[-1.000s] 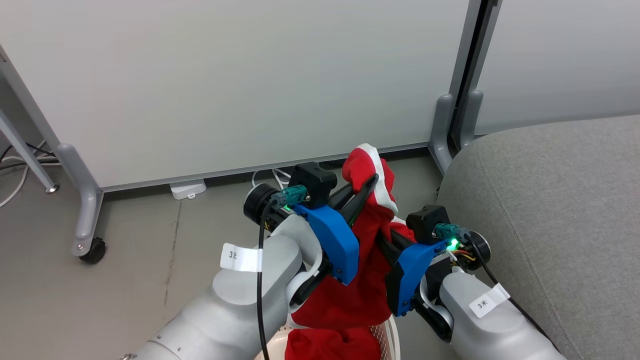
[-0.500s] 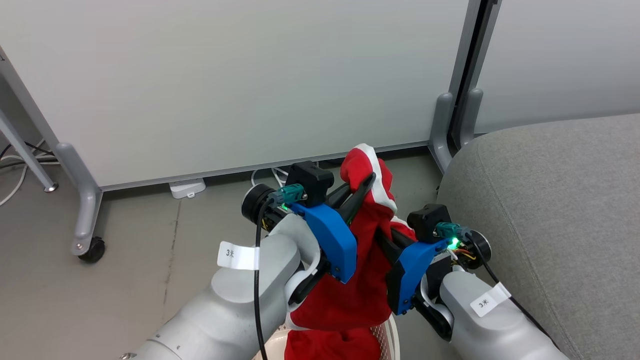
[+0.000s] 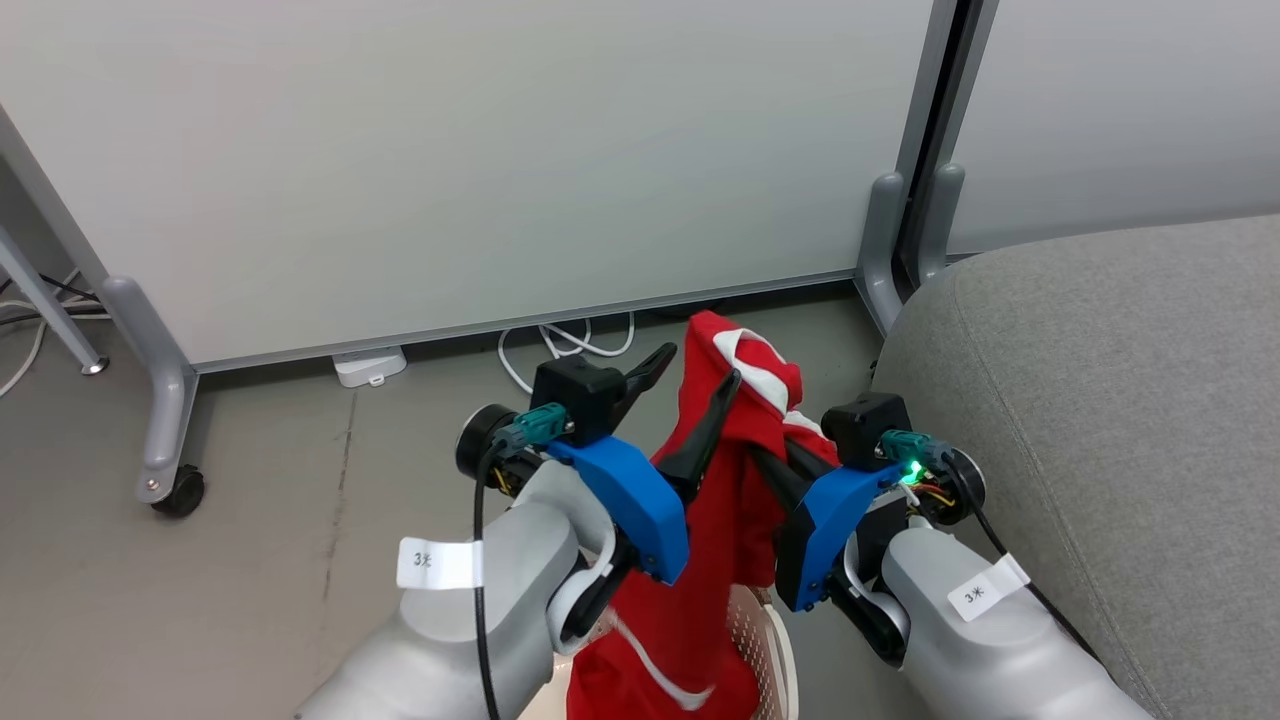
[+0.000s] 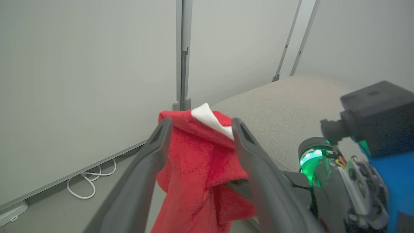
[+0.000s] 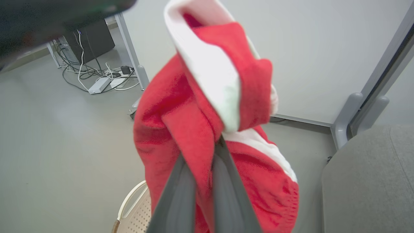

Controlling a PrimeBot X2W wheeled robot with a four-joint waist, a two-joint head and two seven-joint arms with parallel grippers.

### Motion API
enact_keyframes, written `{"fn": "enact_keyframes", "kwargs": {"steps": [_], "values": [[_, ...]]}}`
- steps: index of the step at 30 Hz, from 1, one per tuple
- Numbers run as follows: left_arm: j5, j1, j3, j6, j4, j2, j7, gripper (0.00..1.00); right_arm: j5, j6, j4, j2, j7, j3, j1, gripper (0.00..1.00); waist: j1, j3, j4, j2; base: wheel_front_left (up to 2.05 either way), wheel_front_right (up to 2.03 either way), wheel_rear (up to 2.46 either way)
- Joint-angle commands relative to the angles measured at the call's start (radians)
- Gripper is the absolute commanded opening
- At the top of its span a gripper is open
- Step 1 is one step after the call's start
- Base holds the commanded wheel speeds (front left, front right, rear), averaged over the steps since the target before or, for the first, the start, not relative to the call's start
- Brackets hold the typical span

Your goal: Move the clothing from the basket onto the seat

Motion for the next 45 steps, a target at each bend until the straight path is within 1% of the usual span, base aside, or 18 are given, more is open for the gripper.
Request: {"fn": "enact_keyframes", "kwargs": {"steps": [1,5,11,14,18,23,29,45], "values": [[0.019,0.022,0.029,0.011,-0.021,0.016,-0.007,1.0,0.001,0.0,-0.004,-0.003,-0.006,-0.01,-0.021,0.0,0.0,0.002,0.001,0.0,0.0,0.0,0.0],[0.112,0.128,0.133,0.036,-0.12,0.059,-0.007,1.0,-0.018,0.0,-0.013,-0.003,-0.01,-0.041,-0.021,0.0,0.0,0.01,0.003,0.0,0.0,0.0,0.0],[0.251,0.291,0.293,0.025,-0.259,0.087,-0.007,1.0,-0.072,0.0,-0.065,-0.003,-0.01,-0.115,0.0,0.0,0.0,0.019,0.008,0.0,0.0,0.0,0.0],[0.321,0.363,0.373,0.015,-0.315,0.09,-0.008,1.0,-0.103,0.0,-0.101,-0.003,-0.01,-0.145,0.022,0.0,0.0,0.021,0.006,0.0,0.0,0.0,0.0],[0.397,0.465,0.478,-0.008,-0.386,0.077,-0.007,1.0,-0.131,0.0,-0.149,-0.003,-0.01,-0.173,0.047,0.0,0.0,0.023,0.0,0.0,0.0,0.0,0.0],[0.481,0.564,0.578,-0.028,-0.446,0.069,-0.007,1.0,-0.156,0.0,-0.191,-0.003,-0.01,-0.195,0.072,0.0,0.0,0.022,-0.01,0.0,0.0,0.0,0.0],[0.545,0.631,0.648,-0.037,-0.473,0.068,-0.008,1.0,-0.187,0.0,-0.209,-0.003,-0.01,-0.229,0.095,0.0,0.0,0.022,-0.016,0.0,0.0,0.0,0.0],[0.536,0.676,0.661,-0.036,-0.488,0.069,-0.008,1.0,-0.23,0.0,-0.228,-0.003,-0.003,-0.265,0.116,0.0,0.0,0.027,-0.033,0.0,0.0,0.0,0.0]]}}
